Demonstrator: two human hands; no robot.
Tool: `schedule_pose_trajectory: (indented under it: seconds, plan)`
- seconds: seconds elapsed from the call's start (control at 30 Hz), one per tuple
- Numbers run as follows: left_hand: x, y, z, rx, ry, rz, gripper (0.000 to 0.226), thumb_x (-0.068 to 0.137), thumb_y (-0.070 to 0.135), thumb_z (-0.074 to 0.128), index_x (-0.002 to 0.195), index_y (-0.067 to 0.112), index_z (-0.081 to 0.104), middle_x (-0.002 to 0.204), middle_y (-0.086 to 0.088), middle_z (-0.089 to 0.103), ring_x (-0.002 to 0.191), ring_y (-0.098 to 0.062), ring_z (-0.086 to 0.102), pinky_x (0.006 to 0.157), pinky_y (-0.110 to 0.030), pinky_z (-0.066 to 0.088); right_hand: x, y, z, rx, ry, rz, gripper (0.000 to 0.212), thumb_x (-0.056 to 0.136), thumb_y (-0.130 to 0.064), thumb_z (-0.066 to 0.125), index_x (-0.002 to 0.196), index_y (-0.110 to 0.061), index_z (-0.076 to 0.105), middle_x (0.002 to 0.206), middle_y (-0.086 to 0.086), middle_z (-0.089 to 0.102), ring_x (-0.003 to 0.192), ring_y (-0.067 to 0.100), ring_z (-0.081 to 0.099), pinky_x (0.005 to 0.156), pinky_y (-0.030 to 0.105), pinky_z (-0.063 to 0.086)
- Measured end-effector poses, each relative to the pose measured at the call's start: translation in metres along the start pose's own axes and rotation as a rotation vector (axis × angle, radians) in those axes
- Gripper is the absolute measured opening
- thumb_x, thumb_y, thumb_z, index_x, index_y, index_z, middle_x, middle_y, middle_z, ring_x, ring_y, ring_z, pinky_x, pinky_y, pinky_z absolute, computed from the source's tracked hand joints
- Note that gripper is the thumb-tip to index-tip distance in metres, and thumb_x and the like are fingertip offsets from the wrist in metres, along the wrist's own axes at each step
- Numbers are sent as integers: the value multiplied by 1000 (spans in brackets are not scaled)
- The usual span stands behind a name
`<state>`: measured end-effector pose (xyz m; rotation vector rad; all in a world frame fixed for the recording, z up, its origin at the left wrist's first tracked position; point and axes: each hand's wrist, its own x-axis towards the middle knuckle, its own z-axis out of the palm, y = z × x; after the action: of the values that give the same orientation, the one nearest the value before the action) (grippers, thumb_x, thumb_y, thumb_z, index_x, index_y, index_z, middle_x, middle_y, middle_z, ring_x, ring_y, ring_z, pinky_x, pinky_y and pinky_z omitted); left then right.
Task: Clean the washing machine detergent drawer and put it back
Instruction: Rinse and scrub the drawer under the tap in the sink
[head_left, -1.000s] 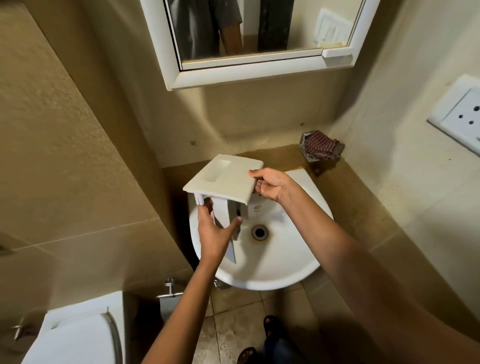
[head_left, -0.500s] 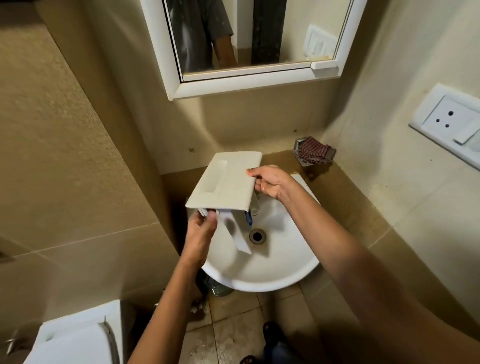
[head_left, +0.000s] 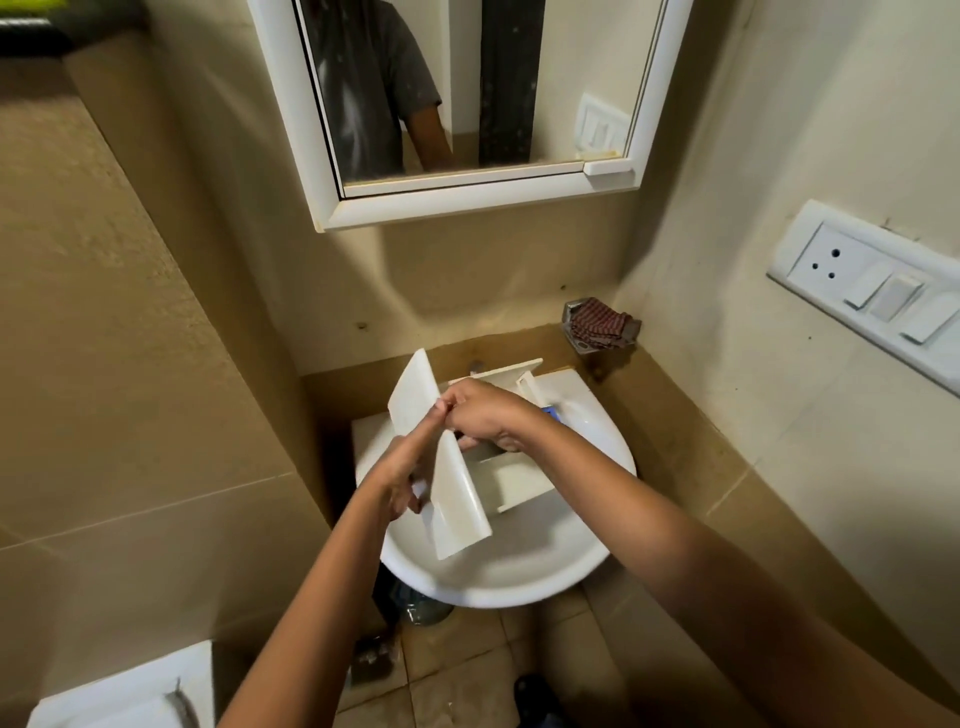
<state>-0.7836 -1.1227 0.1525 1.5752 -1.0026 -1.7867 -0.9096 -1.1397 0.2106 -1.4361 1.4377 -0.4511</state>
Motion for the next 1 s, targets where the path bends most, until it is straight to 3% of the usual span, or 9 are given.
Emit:
schedule_pose_trajectory:
  seconds: [0.13, 0.2, 0.33, 0.47, 0.6, 0.67, 0.77, 0.87, 1.0]
  plan:
    - [3, -11, 3, -13, -12, -24, 80, 48, 86, 63, 99, 24, 65, 96, -3, 62, 82, -21, 52, 82, -48, 40, -5, 13, -6, 137, -226, 42, 36, 86, 23, 30, 83, -8, 48, 93, 14, 53, 84, 15, 65, 69, 21, 56]
    - [7, -17, 6, -10, -17, -42, 66, 54, 76, 72, 96, 25, 63, 95, -5, 61, 81, -22, 52, 77, -45, 41, -9, 22, -14, 210, -289, 68, 39, 86, 25, 31, 94, -7, 50, 102, 13, 53, 107, 22, 58, 83, 26, 54]
    - [17, -30, 17, -37, 54, -117, 64, 65, 61, 66, 110, 18, 56, 97, -7, 59, 88, -25, 53, 82, -48, 38, -11, 44, -19, 355, -363, 137, 49, 89, 23, 33, 129, 1, 50, 113, 12, 61, 110, 21, 60, 86, 25, 53]
    - [22, -40, 21, -149, 55, -190, 60, 68, 64, 62, 102, 15, 55, 94, -11, 53, 88, -28, 48, 75, -41, 38, 1, 69, -32, 213, -136, 129, 30, 88, 12, 48, 113, 0, 58, 114, 26, 61, 109, 34, 62, 103, 46, 44]
    - [27, -38, 23, -264, 68, -220, 51, 78, 63, 57, 97, 16, 54, 97, -11, 51, 88, -29, 48, 73, -46, 42, 28, 89, -81, -8, 343, 64, 29, 85, 3, 51, 105, -10, 68, 99, 8, 64, 87, 19, 62, 74, 28, 51]
    - [29, -35, 26, -282, 89, -215, 47, 79, 61, 57, 98, 18, 53, 98, -11, 52, 89, -29, 49, 77, -49, 42, 44, 99, -111, -160, 499, 38, 31, 85, 5, 55, 110, -9, 66, 109, 5, 65, 99, 18, 61, 81, 23, 49]
    - [33, -34, 28, -303, 132, -212, 49, 80, 59, 58, 106, 19, 51, 101, -11, 55, 91, -28, 50, 81, -54, 40, 68, 114, -153, -347, 605, 17, 38, 85, 5, 58, 121, -8, 59, 121, 12, 62, 109, 24, 59, 89, 24, 45]
    - [36, -37, 28, -320, 179, -204, 54, 81, 59, 59, 115, 19, 49, 107, -11, 56, 95, -29, 51, 83, -57, 40, 85, 125, -189, -465, 659, 15, 34, 89, -5, 56, 123, -6, 58, 122, 19, 61, 111, 33, 58, 96, 37, 47]
    - [36, -41, 30, -313, 206, -178, 62, 82, 57, 58, 126, 14, 49, 97, -9, 54, 87, -27, 52, 71, -48, 46, 97, 137, -215, -659, 606, 6, 32, 90, -10, 53, 121, -3, 59, 119, 22, 62, 109, 37, 58, 94, 39, 47]
